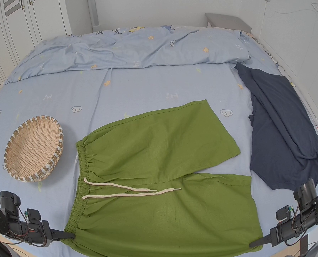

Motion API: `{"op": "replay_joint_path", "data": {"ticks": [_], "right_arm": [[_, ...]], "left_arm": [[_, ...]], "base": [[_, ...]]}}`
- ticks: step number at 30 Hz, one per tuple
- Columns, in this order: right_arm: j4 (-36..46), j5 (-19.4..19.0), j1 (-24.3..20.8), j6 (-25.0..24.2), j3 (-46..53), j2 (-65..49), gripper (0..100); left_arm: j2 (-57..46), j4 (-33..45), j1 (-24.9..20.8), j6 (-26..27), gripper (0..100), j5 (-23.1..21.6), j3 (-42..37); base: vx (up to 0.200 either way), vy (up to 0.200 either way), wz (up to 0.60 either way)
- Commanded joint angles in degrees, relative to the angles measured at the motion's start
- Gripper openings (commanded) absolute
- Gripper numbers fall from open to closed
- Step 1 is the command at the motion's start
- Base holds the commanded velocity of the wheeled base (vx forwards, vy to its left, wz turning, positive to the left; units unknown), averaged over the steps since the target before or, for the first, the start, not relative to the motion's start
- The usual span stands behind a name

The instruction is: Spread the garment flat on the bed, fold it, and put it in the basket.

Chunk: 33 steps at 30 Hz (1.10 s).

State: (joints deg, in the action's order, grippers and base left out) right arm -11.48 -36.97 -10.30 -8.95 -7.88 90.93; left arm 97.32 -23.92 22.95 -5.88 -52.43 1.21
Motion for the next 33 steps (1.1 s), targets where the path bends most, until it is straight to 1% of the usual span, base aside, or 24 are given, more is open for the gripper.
{"op": "replay_joint_path", "data": {"ticks": [1, 3, 5, 6, 7, 8, 9, 11, 14, 16, 17, 18, 20, 21, 22, 24, 26, 27, 31, 32, 33], "right_arm": [[5.9, 0.1, 0.7, -1.7, -9.2, -3.5, 0], [10.7, 0.1, 0.7, -2.3, -14.4, -5.1, 0], [16.3, -0.1, 0.9, -2.5, -20.4, -6.4, 0], [16.8, -0.1, 0.9, -2.5, -21.0, -6.5, 0], [21.6, -0.2, 1.3, -2.5, -26.8, -6.9, 0], [23.1, -0.2, 1.3, -2.5, -28.7, -7.0, 0], [26.2, -0.2, 1.3, -2.6, -33.3, -6.9, 0], [29.6, -0.2, 1.3, -2.7, -39.1, -6.5, 0], [32.8, -0.2, 1.2, -3.2, -46.2, -5.9, 0], [34.3, -0.2, 0.9, -4.5, -51.2, -4.1, 0], [34.6, -0.1, 0.8, -4.8, -52.2, -3.7, 0], [35.1, -0.1, 0.7, -5.6, -55.5, -2.1, 0], [35.3, -0.1, 0.7, -5.9, -57.5, -1.1, 0], [35.7, 0.1, 0.6, -6.3, -61.1, 0.9, 0], [35.7, 0.1, 0.6, -6.3, -61.5, 1.2, 0], [36.4, 0.2, 0.7, -7.0, -66.7, 4.6, 0], [36.6, 0.4, 0.7, -7.1, -68.3, 5.8, 0], [37.0, 0.4, 0.6, -7.8, -72.2, 8.3, 0], [37.0, 0.4, -0.2, -9.2, -78.5, 12.1, 0], [37.0, 0.4, -0.2, -9.2, -78.5, 12.1, 0], [37.0, 0.5, -0.6, -9.9, -81.9, 14.3, 0]], "left_arm": [[-8.5, 5.9, -3.7, -9.0, 0, 0.1, 6.0], [-11.8, 9.9, -5.3, -13.4, 0, 0.1, 9.8], [-14.7, 14.3, -6.6, -16.0, 0, 0.1, 13.7], [-14.9, 14.7, -6.7, -16.1, 0, 0.1, 14.1], [-16.3, 18.8, -7.8, -17.4, 0, 0.1, 18.3], [-16.4, 20.2, -8.1, -17.9, 0, 0.2, 19.8], [-16.4, 23.5, -8.6, -19.3, 0, 0.2, 23.5], [-16.1, 27.1, -8.5, -19.9, 0, 0.2, 28.1], [-15.1, 29.7, -8.2, -20.1, 0, 0.2, 32.6], [-14.1, 30.5, -8.5, -20.8, 0, 0.2, 35.6], [-13.8, 30.6, -8.5, -21.1, 0, 0.2, 36.3], [-12.9, 30.9, -8.6, -22.4, 0, 0.3, 38.5], [-12.2, 30.9, -8.6, -23.3, 0, 0.5, 40.1], [-10.2, 31.0, -8.8, -24.7, 0, 0.9, 42.8], [-10.1, 31.0, -8.8, -24.9, 0, 0.9, 43.1], [-5.8, 31.1, -8.9, -26.3, 0, 1.3, 46.9], [-4.2, 31.2, -9.0, -26.6, 0, 1.4, 48.1], [-0.8, 31.3, -8.9, -26.9, 0, 1.5, 50.6], [3.9, 31.4, -8.9, -27.7, 0, 1.5, 54.7], [3.9, 31.4, -8.9, -27.7, 0, 1.5, 54.7], [6.0, 31.4, -9.0, -28.3, 0, 1.5, 57.0]], "base": [[0.0, 0.0, 0.0], [0.0, 0.0, 0.0], [0.0, 0.0, 0.0], [0.0, 0.0, 0.0], [0.0, 0.0, 0.0], [0.0, 0.0, 0.0], [0.0, 0.0, 0.0], [0.0, 0.0, 0.0], [0.0, 0.0, 0.0], [0.0, 0.0, 0.0], [0.0, 0.0, 0.0], [0.0, 0.0, 0.0], [0.0, 0.0, 0.0], [0.0, 0.0, 0.0], [0.0, 0.0, 0.0], [0.0, 0.0, 0.0], [0.0, 0.0, 0.0], [0.0, 0.0, 0.0], [0.0, 0.0, 0.0], [0.0, 0.0, 0.0], [0.0, 0.0, 0.0]]}}
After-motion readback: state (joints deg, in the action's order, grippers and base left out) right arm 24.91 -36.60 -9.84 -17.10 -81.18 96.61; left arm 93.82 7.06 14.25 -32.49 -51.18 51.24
